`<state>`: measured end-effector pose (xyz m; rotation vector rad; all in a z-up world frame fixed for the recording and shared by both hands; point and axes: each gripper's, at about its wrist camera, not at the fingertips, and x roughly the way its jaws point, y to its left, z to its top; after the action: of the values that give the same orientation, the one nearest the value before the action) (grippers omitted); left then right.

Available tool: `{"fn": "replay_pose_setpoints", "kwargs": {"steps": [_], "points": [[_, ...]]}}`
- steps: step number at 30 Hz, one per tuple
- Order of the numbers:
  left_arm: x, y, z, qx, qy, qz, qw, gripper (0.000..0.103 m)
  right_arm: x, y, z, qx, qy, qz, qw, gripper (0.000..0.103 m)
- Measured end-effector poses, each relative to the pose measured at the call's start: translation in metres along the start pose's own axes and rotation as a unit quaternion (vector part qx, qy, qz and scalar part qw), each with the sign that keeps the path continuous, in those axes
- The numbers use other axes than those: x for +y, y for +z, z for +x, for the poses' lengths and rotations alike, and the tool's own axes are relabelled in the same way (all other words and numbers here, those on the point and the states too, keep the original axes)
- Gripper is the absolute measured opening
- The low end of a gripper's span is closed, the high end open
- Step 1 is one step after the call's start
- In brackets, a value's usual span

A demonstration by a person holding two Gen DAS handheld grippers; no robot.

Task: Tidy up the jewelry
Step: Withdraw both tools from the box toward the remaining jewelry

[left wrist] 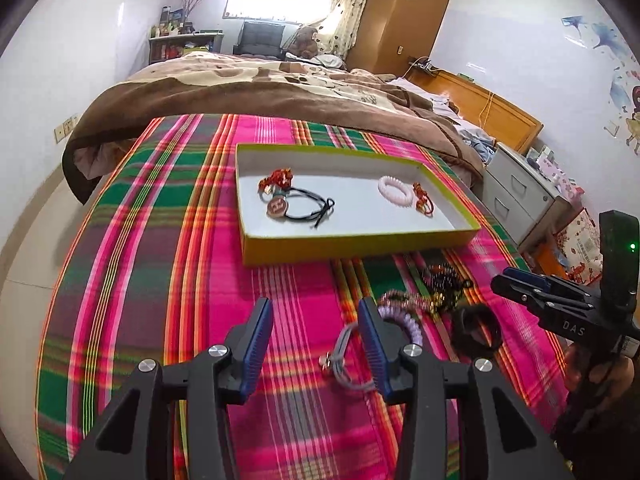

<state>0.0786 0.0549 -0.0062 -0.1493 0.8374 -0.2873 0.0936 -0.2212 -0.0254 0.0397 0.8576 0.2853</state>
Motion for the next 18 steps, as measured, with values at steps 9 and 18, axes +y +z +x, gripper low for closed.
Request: {"fn": "replay_pose_setpoints", "kwargs": {"steps": [9, 18], "points": [[-0.002, -0.017, 0.006, 0.023, -0.005, 0.008, 0.9997, 0.044, -0.004, -0.022, -0.002, 0.02, 0.016, 0.007, 1.0, 0.044], [-0.004, -0.025, 0.015, 0.038, 0.002, 0.015, 0.9992, 0.044, 0.001, -0.032, 0.009, 0.033, 0.002, -0.003, 0.999, 0.044]]}}
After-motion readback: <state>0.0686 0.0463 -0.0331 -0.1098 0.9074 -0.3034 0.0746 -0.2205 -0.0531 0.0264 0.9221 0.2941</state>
